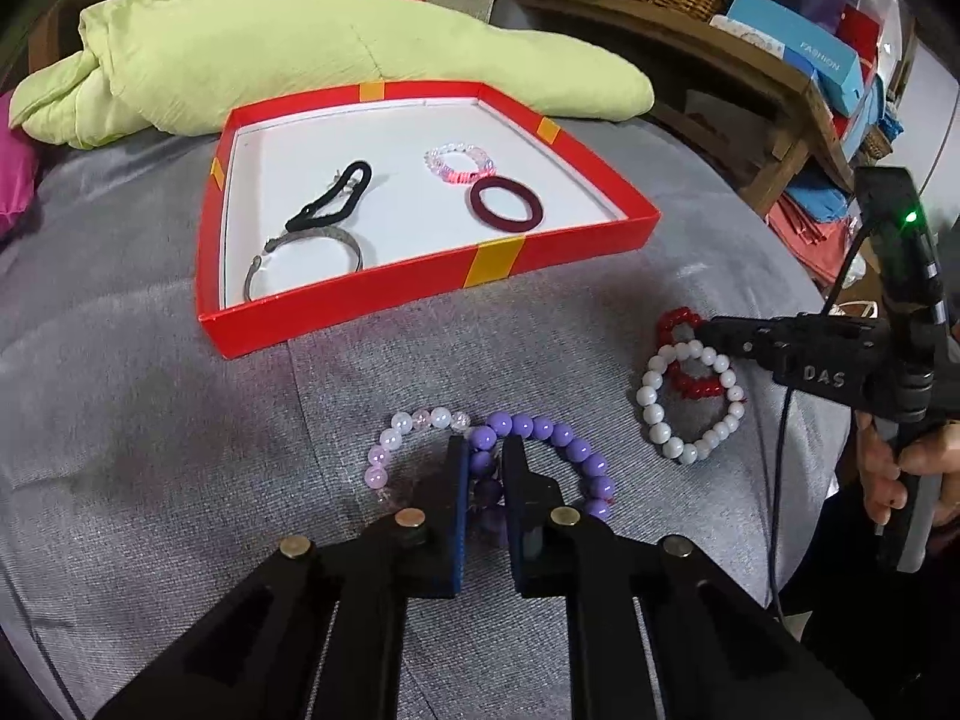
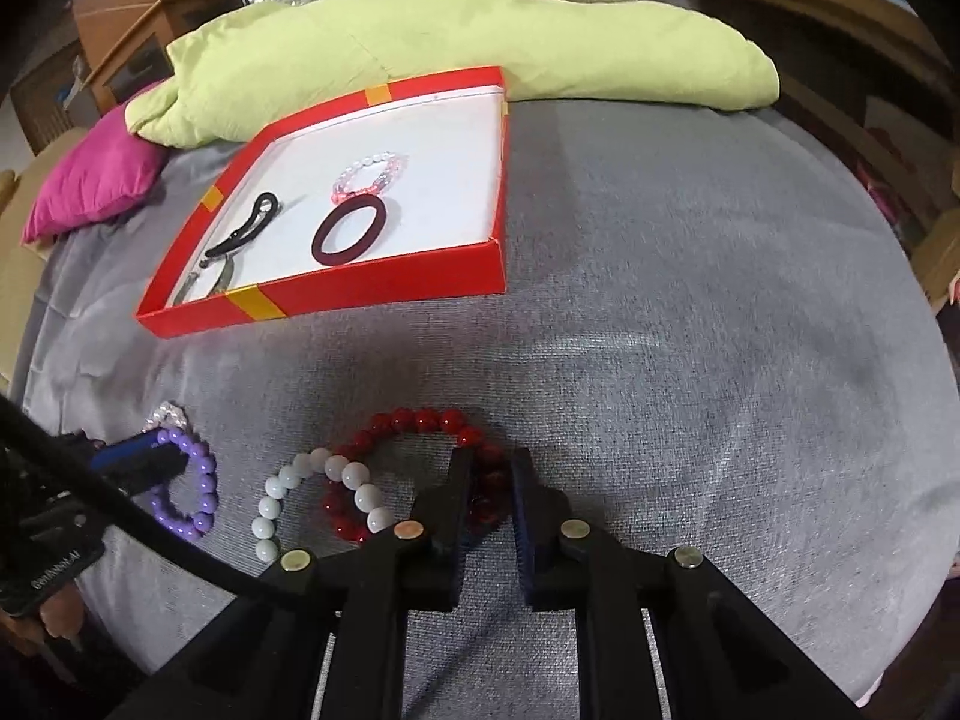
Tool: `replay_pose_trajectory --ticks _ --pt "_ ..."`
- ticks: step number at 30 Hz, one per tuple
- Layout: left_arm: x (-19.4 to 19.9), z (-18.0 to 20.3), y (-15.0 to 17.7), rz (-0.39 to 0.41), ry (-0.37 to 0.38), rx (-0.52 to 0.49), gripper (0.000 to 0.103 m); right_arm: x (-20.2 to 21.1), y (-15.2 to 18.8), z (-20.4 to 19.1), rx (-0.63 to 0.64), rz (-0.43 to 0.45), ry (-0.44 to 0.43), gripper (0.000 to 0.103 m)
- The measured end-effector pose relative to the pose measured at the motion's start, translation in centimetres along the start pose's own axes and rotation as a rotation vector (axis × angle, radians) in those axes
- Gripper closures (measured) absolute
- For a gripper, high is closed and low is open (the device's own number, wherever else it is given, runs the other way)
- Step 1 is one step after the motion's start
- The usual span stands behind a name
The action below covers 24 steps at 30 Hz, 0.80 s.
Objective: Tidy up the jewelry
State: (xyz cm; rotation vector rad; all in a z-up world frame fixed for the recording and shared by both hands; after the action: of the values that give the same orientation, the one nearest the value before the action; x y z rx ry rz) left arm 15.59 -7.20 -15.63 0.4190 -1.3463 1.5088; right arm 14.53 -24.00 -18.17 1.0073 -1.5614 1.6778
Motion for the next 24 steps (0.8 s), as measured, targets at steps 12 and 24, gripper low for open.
replay_pose_trajectory --ticks 12,24 --pt "0.9 2.5 1.0 -0.011 0.07 -0.063 0.093 -0.4 -0.2 0.8 -0.041 -0.003 -0.008 0.087" --pt "0.1 3.5 2.3 -0.051 0.063 -0.123 0.088 -0.6 -0.2 0.5 -0.012 -0.009 -0.024 0.087"
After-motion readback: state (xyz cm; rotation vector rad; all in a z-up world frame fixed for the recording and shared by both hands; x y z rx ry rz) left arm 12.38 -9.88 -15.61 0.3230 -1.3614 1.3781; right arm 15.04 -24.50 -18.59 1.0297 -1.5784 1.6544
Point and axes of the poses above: each gripper's, at about its wrist camera, not at the fingertips, and x roughly against the way its jaws point, z to its right, y to its underside, the point moved 9 cm from there along -x, roughly the way its jaws point, and after that the axes turned 12 degrees about x, right-handed, at the moved point
